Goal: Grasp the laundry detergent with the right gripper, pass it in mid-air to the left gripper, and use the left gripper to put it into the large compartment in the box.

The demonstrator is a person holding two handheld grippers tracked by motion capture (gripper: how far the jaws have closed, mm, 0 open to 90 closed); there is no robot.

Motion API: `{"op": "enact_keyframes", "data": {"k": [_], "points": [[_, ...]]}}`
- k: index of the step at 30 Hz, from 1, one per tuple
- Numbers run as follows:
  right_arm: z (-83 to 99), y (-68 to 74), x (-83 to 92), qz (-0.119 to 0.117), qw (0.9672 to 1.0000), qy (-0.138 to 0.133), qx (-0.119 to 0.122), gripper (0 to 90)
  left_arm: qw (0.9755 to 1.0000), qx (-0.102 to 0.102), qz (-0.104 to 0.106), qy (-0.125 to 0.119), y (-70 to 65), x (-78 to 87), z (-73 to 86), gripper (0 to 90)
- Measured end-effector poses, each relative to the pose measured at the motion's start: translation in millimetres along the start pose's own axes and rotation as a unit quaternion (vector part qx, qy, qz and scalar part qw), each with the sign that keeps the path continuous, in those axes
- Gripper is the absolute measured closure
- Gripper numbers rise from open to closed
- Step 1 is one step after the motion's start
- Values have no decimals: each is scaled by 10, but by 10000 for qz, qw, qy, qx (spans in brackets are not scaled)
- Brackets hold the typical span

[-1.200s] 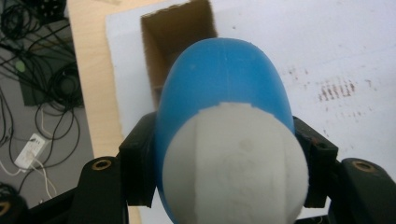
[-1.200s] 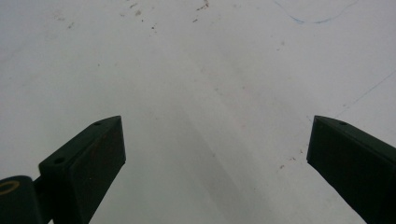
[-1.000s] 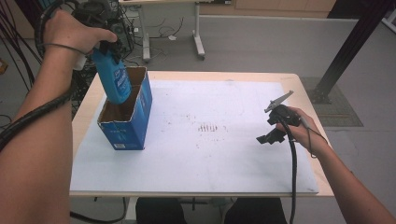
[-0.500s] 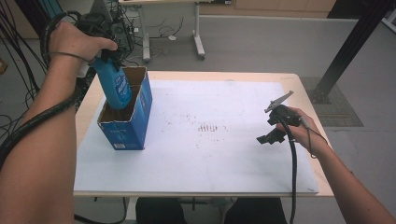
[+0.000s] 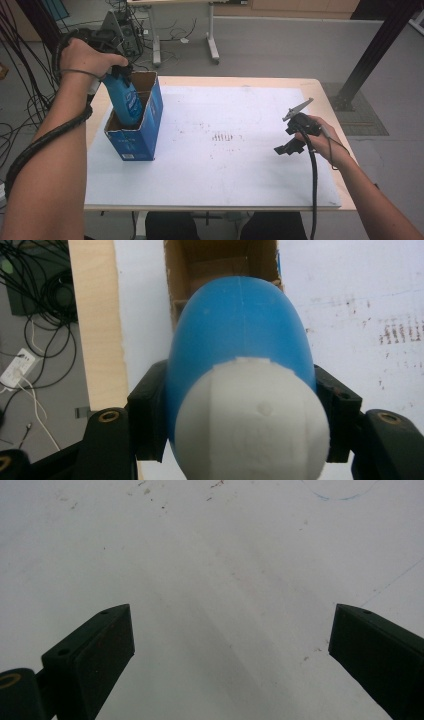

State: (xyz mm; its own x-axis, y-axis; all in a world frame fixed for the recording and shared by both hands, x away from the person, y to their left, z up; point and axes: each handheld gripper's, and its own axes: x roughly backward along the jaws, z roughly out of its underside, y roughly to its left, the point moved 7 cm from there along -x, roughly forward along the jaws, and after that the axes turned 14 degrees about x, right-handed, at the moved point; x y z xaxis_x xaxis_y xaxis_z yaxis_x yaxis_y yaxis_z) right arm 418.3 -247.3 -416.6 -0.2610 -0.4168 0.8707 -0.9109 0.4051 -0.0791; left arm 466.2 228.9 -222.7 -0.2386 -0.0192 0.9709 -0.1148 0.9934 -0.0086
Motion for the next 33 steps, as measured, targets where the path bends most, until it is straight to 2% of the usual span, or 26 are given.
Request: {"op": "enact_keyframes", "data": {"k": [4, 15, 16, 23, 33], "points": [[2, 4, -10, 9, 10000, 6, 2, 40, 10000, 26, 56, 54, 10, -94, 18, 377], [16, 17, -29, -16, 10000, 11, -24, 40, 9999, 13, -17, 171, 1, -351, 76, 377], [16, 25, -25, -23, 10000, 24, -91, 40, 9998, -12, -30, 195, 0, -376, 86, 377], [23, 16, -22, -15, 10000, 5, -38, 40, 9996, -22, -86, 271, -10, -519, 131, 377], [25, 22, -15, -16, 10000, -20, -48, 40, 9996, 59, -33, 264, -19, -665, 177, 376]]}}
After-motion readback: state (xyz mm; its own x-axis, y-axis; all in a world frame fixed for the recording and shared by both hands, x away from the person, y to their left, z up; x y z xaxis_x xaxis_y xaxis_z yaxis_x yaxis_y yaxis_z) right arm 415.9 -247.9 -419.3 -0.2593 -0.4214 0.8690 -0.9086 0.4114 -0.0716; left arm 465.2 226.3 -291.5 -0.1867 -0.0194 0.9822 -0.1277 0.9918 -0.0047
